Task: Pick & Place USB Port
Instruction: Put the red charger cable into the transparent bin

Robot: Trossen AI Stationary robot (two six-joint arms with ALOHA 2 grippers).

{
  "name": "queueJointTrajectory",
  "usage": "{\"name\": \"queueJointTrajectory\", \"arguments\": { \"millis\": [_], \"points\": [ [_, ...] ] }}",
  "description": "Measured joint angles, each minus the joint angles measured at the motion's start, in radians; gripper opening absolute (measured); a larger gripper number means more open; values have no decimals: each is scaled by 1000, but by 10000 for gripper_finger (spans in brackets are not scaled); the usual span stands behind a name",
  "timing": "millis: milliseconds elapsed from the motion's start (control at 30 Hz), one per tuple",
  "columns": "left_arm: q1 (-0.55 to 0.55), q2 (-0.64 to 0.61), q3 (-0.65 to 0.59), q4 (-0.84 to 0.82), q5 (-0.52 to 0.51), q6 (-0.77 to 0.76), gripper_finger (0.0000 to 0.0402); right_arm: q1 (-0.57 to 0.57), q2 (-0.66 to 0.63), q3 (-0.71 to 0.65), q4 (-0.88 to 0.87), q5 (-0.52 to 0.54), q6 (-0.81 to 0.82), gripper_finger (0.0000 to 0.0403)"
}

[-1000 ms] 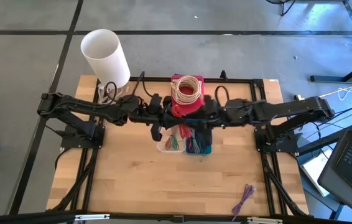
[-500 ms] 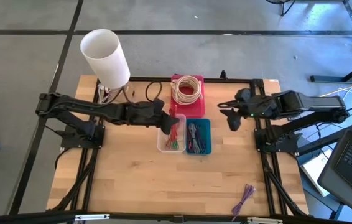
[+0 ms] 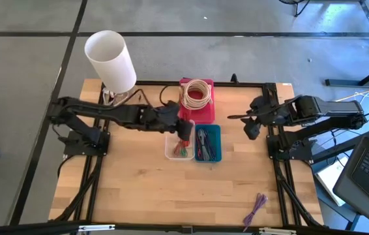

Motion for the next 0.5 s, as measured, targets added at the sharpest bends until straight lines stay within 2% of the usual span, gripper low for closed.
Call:
{"name": "queueJointTrajectory", "arguments": {
  "millis": [133, 233, 367, 500],
  "points": [
    [-13, 115, 262, -380, -39, 7, 25, 0, 0, 0, -90, -2, 26, 206],
    [-1, 202, 367, -606, -25, -51, 25, 0, 0, 0, -146, -2, 53, 206],
    [26, 301, 375, -660, 95, -81, 25, 0, 0, 0, -164, -2, 48, 206],
    [45, 393, 374, -659, 158, -97, 25, 0, 0, 0, -165, -2, 21, 206]
  ]
}}
